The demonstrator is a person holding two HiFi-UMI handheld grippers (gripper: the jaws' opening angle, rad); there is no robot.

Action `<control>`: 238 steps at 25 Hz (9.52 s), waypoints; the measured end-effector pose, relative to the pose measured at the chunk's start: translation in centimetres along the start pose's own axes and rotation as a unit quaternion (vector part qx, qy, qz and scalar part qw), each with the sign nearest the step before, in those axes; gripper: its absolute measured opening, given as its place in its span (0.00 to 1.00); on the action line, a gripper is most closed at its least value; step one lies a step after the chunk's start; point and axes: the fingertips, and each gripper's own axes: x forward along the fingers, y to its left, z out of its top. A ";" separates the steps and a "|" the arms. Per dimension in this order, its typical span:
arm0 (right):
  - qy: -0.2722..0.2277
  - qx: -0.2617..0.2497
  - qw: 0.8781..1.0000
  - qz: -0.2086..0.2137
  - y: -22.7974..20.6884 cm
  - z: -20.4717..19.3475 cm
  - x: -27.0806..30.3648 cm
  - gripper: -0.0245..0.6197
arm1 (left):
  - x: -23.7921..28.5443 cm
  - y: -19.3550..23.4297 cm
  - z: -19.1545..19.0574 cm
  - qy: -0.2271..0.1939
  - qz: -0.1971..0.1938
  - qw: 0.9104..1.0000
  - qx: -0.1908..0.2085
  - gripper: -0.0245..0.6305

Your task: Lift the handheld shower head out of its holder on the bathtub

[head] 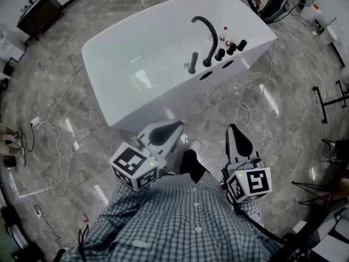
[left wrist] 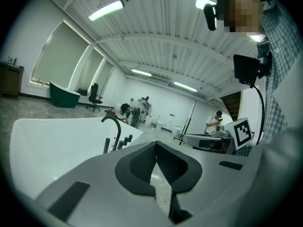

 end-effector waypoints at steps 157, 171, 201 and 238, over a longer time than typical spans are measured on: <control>0.201 0.175 0.964 -0.019 -24.4 -21.7 34.2 0.06 | 38.9 36.4 -20.7 0.248 0.040 0.948 0.195 0.23; 0.170 0.149 0.973 -0.042 -24.0 -15.9 32.9 0.06 | 35.5 33.7 -16.3 0.263 0.027 0.943 0.201 0.23; 0.066 0.055 0.993 -0.078 -23.8 1.8 31.2 0.06 | 29.4 27.1 0.7 0.196 0.008 0.963 0.185 0.23; -0.077 -0.006 0.996 -0.043 -21.0 18.0 31.8 0.06 | 25.5 23.2 18.5 0.106 0.057 0.963 0.242 0.23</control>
